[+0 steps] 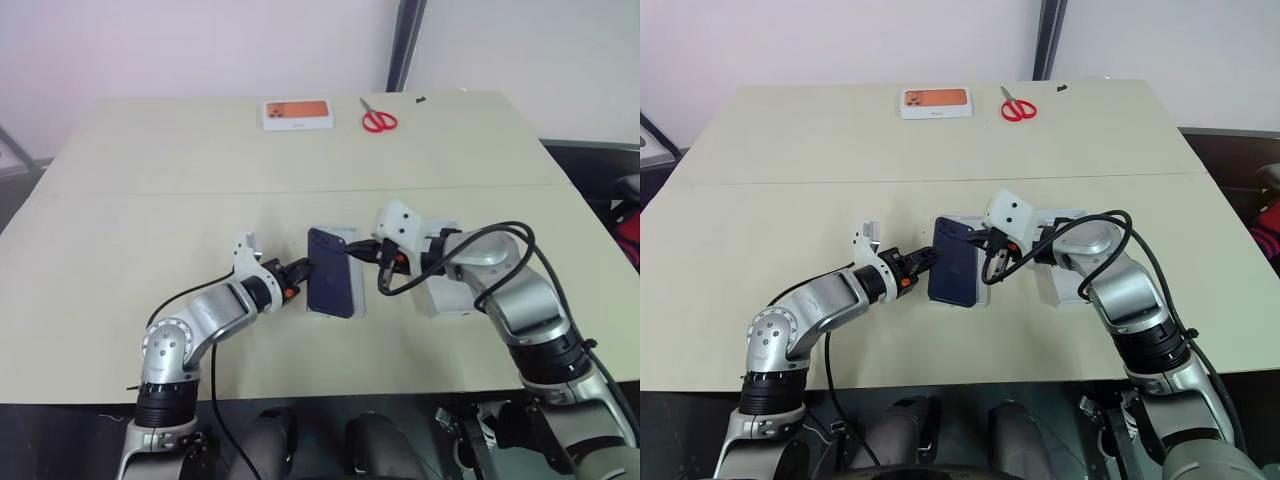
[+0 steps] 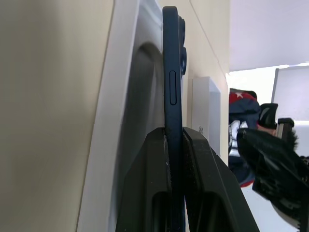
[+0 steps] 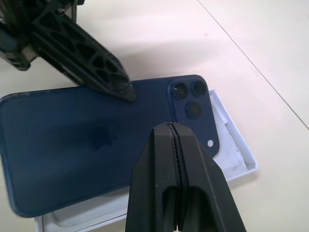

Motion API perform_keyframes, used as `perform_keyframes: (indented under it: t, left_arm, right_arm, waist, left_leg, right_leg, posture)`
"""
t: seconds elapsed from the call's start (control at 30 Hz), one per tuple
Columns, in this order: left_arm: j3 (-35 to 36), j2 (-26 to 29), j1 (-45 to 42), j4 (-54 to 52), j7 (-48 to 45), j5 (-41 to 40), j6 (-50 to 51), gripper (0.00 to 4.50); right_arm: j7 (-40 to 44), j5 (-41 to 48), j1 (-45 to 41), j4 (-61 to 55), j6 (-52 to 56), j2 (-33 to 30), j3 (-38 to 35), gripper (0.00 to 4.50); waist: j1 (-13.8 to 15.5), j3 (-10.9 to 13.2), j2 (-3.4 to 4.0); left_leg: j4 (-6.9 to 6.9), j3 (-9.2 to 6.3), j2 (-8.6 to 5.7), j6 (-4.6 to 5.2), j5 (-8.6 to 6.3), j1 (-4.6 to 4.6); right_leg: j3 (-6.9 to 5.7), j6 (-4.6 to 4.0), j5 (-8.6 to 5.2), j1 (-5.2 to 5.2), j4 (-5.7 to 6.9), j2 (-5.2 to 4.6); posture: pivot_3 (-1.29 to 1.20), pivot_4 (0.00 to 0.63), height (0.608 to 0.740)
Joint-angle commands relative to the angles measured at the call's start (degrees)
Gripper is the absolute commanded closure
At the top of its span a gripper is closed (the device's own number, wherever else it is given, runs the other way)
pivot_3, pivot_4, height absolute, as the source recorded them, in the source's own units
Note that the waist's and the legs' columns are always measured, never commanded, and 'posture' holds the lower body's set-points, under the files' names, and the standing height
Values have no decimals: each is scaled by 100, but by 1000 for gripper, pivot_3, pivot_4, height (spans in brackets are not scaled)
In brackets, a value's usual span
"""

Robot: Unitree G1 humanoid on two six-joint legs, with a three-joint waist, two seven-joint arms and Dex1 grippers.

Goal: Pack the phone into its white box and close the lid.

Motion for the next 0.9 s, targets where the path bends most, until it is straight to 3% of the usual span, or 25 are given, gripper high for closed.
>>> perform_keyframes:
  t: [0.03,0.1,0.27,0.47,0.67,0.8,0.9]
  left_arm:
    - [-44,-19,-158,-96,-203,-12,-81,3545]
    - [-38,0,-194,-96,-212,-56,-96,2731]
    - [-33,149,-250,-141,-220,-219,-23,167]
    - [-81,863,-297,-330,-507,38,296,69]
    - [-179,1923,-336,-582,-1621,1056,727,69]
    - [-196,2728,-246,-971,-2911,2502,407,69]
    - [-365,3417,125,-1203,-4123,3964,-371,69]
  right_arm:
    - [-36,62,13,-235,-93,-55,-6,4500]
    - [-42,66,17,-245,-88,-54,7,4500]
    - [-53,61,2,-233,-86,-69,35,4500]
    - [-30,-7,10,-231,-160,-201,104,4500]
    - [-60,-19,-28,-215,-149,-182,255,4500]
    - [-259,-91,-302,-107,173,21,462,4500]
    - [-683,-293,-649,49,502,489,763,4500]
  waist:
    - [-1,0,0]
    - [-8,0,0]
    - [-18,0,0]
    - [-27,0,0]
    - [-31,0,2]
    - [-40,2,4]
    - [-88,4,15]
  left_leg:
    - [0,0,0,0,0,0]
    - [0,0,0,0,0,0]
    - [-1,0,0,0,0,0]
    - [-3,-1,0,0,0,0]
    - [-6,-1,0,0,0,1]
    - [-12,0,0,-2,1,1]
    - [-25,2,1,-6,4,3]
  right_leg:
    - [0,0,0,0,0,0]
    - [0,0,0,0,0,0]
    - [0,0,0,-1,0,0]
    - [0,0,0,-2,0,1]
    - [1,-1,-1,-2,-1,2]
    - [2,-2,-1,-4,-3,2]
    - [4,-5,-3,-9,-5,3]
  posture:
    - [0,150,740]
    - [0,150,740]
    - [0,150,740]
    - [0,150,740]
    - [0,150,740]
    - [0,150,740]
    - [0,150,740]
